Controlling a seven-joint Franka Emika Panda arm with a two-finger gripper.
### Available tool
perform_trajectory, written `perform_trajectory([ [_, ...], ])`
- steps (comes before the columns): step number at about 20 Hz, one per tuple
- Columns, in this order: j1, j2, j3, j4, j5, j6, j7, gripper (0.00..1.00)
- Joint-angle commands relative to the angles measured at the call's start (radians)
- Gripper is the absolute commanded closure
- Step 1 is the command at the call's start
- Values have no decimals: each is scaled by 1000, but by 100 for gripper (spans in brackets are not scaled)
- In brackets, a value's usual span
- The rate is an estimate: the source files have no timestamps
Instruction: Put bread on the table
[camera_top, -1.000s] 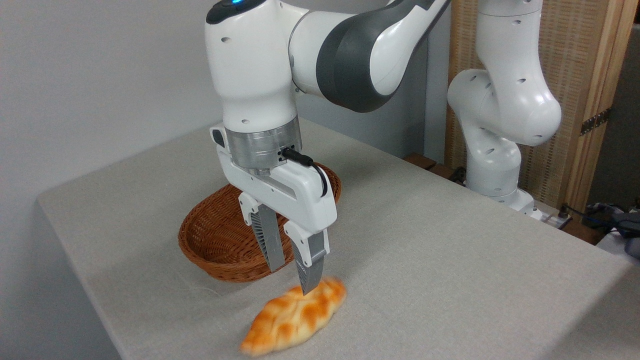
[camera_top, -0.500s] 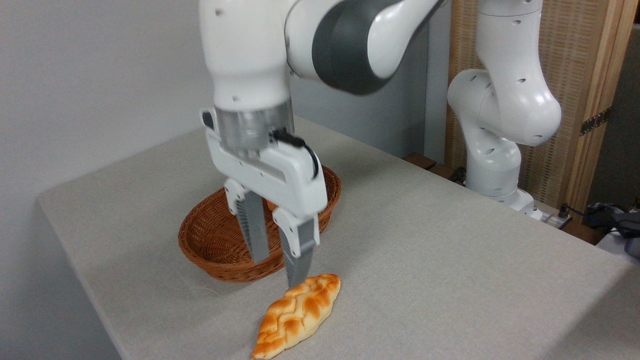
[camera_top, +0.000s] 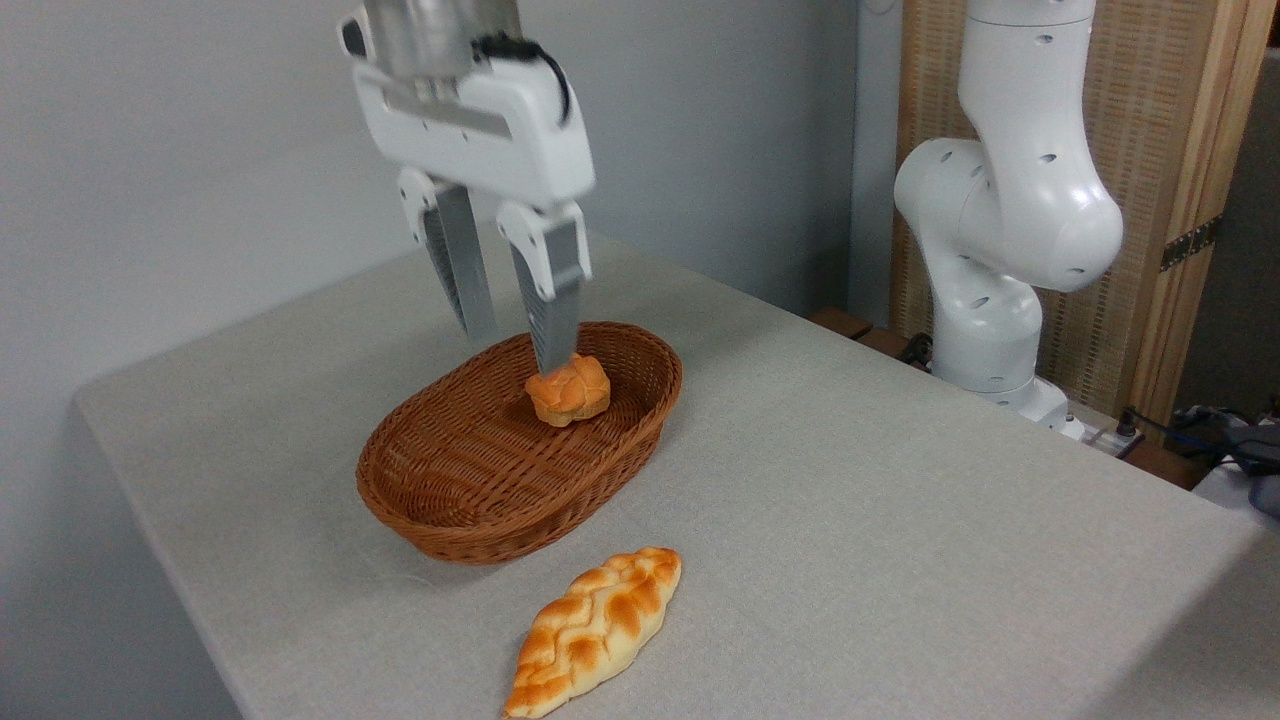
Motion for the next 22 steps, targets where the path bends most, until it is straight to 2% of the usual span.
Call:
perform_trajectory([
  [1, 22, 9, -76, 44, 12, -58, -15, 0],
  [12, 36, 31, -67, 33, 13, -44, 36, 0],
  [22, 45, 31, -67, 33, 12, -53, 24, 0],
])
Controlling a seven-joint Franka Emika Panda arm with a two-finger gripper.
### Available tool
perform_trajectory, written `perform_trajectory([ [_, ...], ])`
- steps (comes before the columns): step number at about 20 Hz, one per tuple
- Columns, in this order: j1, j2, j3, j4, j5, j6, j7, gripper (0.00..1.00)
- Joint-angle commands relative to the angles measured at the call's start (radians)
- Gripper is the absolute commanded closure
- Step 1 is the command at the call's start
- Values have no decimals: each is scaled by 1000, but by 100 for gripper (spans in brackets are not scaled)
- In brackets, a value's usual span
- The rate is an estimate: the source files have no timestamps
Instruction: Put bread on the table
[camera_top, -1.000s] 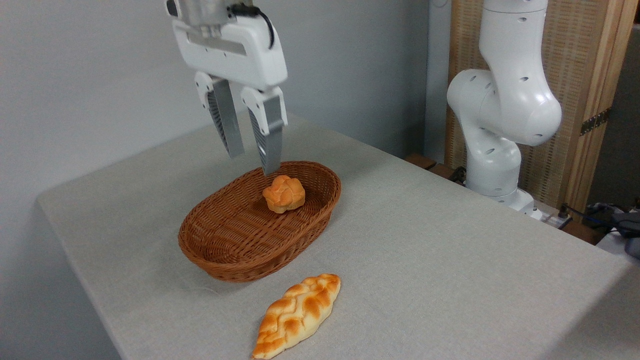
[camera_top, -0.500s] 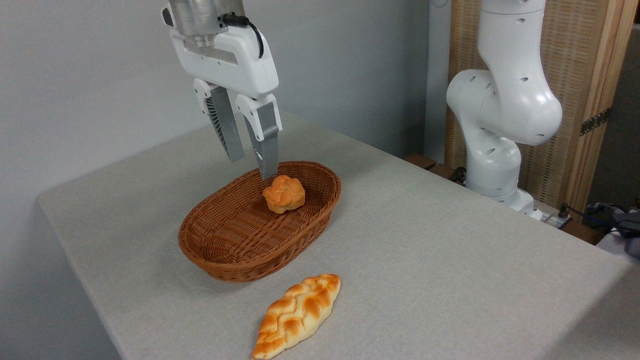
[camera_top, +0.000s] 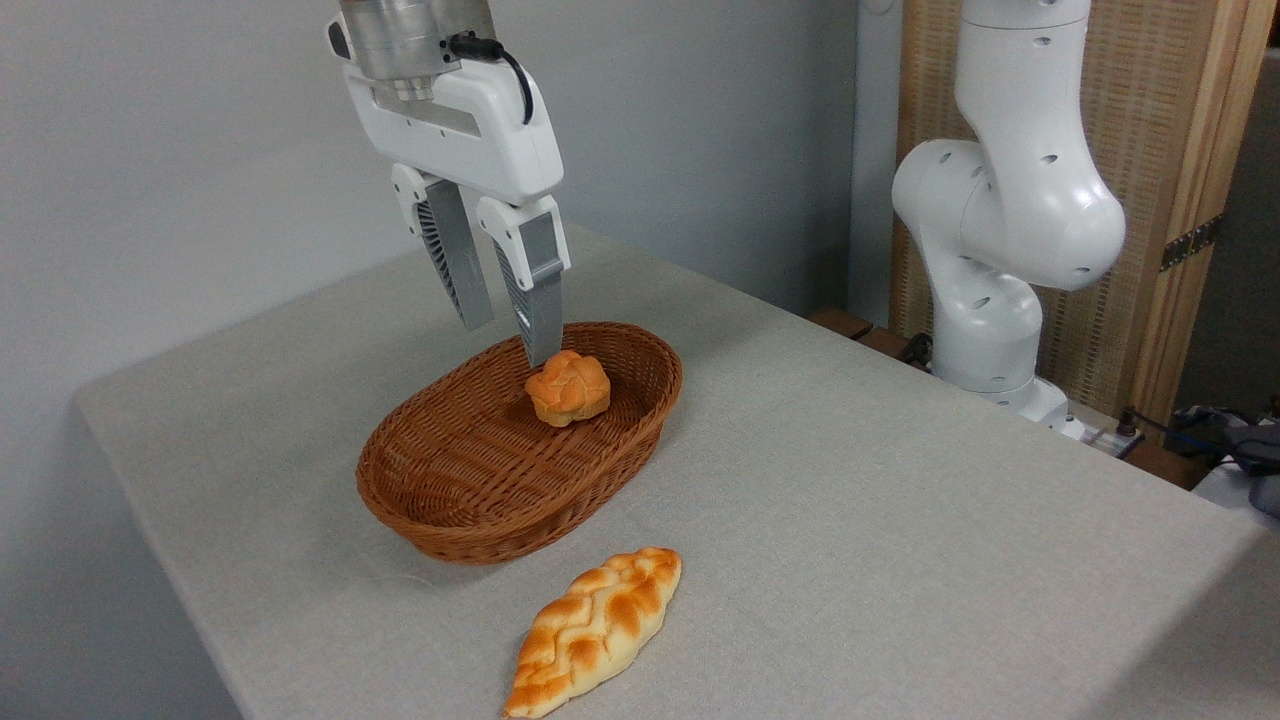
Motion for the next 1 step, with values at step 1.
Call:
perform_trajectory([
  [1, 0, -2, 3, 12, 11, -19, 4, 0],
])
